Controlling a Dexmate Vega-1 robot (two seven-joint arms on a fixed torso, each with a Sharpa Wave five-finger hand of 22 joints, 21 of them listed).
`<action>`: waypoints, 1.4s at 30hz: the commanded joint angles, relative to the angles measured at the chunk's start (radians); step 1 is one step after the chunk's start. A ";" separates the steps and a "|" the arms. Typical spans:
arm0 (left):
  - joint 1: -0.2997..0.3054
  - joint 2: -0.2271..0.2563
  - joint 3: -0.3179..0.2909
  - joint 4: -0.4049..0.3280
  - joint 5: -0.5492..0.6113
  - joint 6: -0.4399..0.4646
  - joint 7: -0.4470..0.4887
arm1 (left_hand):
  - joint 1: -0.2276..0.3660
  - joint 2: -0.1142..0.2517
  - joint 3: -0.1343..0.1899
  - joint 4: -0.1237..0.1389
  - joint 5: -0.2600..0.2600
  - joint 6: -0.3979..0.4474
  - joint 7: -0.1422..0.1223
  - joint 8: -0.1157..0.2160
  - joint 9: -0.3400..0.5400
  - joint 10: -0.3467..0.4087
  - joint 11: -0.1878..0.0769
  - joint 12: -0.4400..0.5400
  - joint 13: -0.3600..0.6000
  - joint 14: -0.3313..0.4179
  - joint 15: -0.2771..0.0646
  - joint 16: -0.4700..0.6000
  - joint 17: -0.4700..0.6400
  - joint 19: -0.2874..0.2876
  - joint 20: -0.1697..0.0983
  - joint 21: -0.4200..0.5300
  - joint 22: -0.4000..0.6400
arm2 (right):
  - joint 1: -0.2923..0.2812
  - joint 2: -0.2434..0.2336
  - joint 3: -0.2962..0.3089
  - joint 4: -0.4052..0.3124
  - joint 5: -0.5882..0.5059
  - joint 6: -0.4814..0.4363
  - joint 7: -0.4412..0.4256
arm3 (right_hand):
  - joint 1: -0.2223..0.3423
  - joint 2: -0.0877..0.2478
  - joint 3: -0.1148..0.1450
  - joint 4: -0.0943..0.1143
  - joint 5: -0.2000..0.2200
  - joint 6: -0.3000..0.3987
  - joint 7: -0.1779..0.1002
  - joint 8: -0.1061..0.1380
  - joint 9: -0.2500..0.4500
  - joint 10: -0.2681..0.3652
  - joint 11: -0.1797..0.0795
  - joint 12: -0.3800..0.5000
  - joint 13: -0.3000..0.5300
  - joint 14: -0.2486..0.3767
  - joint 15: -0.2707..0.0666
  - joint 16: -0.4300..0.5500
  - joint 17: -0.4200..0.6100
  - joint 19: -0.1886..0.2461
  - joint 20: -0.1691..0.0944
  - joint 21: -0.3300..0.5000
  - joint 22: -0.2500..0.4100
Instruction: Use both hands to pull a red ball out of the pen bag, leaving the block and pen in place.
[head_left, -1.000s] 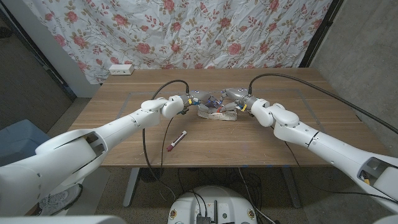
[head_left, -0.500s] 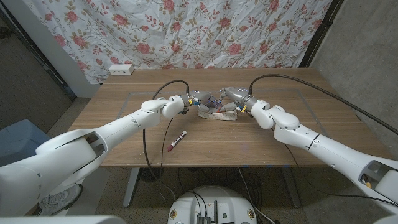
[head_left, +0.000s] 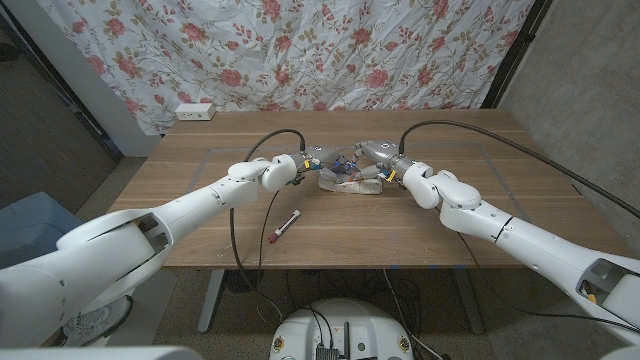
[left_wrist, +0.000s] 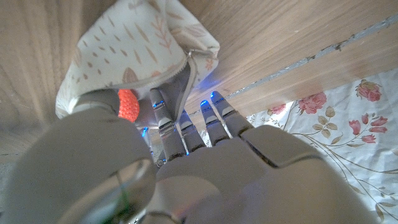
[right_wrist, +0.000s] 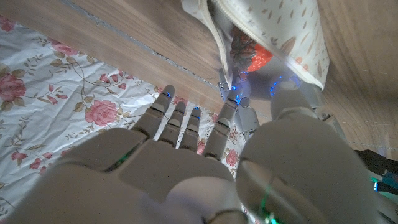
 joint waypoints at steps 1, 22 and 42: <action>0.009 0.006 -0.004 -0.015 0.003 0.010 -0.002 | -0.003 0.010 0.002 -0.003 0.003 0.005 -0.001 0.004 0.000 -0.003 -0.003 0.007 0.002 -0.004 -0.094 0.004 0.003 -0.006 0.001 0.006 0.003 | 0.000 -0.001 -0.006 -0.003 -0.009 -0.007 0.011 | 0.007 -0.002 0.004 -0.001 0.009 0.020 -0.001 0.012 0.004 0.004 -0.002 0.007 0.005 0.006 -0.002 0.005 0.004 0.005 0.004 0.000 0.002; 0.020 0.014 -0.010 -0.031 0.009 0.010 0.002 | -0.002 0.012 0.002 -0.004 0.004 0.005 -0.001 0.004 0.000 -0.002 -0.003 0.007 0.002 -0.004 -0.093 0.004 0.003 -0.006 0.002 0.006 0.003 | 0.012 0.001 -0.021 -0.011 -0.024 -0.048 0.092 | 0.009 -0.011 -0.007 0.007 0.011 -0.012 -0.003 0.005 0.006 -0.016 -0.001 -0.002 0.006 -0.010 0.013 0.000 0.008 -0.003 0.008 -0.005 0.002; 0.031 0.018 -0.015 -0.043 0.009 0.017 0.001 | -0.002 0.014 0.001 -0.006 0.004 0.005 -0.001 0.004 0.000 -0.002 -0.004 0.007 0.002 -0.004 -0.096 0.005 0.002 -0.006 0.001 0.007 0.003 | 0.025 -0.004 -0.031 -0.019 -0.030 -0.067 0.148 | 0.014 -0.017 -0.019 0.010 0.015 -0.078 -0.003 -0.013 0.007 -0.050 0.009 -0.011 0.007 -0.033 0.028 -0.007 0.014 -0.015 0.013 -0.009 0.003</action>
